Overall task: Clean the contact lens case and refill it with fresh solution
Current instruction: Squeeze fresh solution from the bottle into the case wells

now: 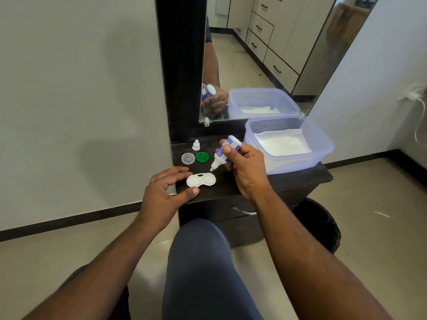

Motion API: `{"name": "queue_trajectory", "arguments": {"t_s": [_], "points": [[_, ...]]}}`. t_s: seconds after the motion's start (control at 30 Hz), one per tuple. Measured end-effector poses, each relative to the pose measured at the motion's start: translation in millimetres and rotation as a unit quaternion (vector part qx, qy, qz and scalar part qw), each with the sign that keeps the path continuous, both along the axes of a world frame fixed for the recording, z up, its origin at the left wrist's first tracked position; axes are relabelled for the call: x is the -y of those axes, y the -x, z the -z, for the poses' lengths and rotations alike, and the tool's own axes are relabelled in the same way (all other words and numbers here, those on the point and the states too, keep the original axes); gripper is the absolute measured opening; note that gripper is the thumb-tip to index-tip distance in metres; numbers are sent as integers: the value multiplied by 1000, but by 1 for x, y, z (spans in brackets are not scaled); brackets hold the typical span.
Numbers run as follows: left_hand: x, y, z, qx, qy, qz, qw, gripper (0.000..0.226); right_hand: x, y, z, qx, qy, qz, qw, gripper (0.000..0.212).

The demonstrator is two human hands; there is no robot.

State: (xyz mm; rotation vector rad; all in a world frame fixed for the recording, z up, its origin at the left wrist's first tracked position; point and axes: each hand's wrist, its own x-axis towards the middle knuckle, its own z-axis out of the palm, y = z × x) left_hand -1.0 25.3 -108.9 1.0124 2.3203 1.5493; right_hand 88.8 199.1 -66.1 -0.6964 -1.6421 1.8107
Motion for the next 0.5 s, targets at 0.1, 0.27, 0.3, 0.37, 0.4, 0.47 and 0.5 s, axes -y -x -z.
{"name": "queue_trajectory", "arguments": {"t_s": [0.1,0.27,0.3,0.37,0.4,0.47,0.5], "points": [[0,0,-1,-3,-4,-1,1000,40,0,0,0,4,-4,3,1000,6],[1,-1,-1,-4,-3,1,1000,40,2,-1,0,15,-17,1,1000,16],[1,-1,-1,-5,-1,1,1000,40,2,0,1,18,-23,0,1000,20],[1,-1,-1,-7,0,-1,1000,39,2,1,1,27,-38,1,999,27],[1,-1,-1,-7,1,-1,1000,39,2,1,2,32,-46,0,998,29],[0,-1,-1,-7,3,-2,1000,39,2,2,2,42,-60,-2,997,30],[0,0,-1,-7,4,-2,1000,39,3,2,2,45,-65,-2,997,29]]}}
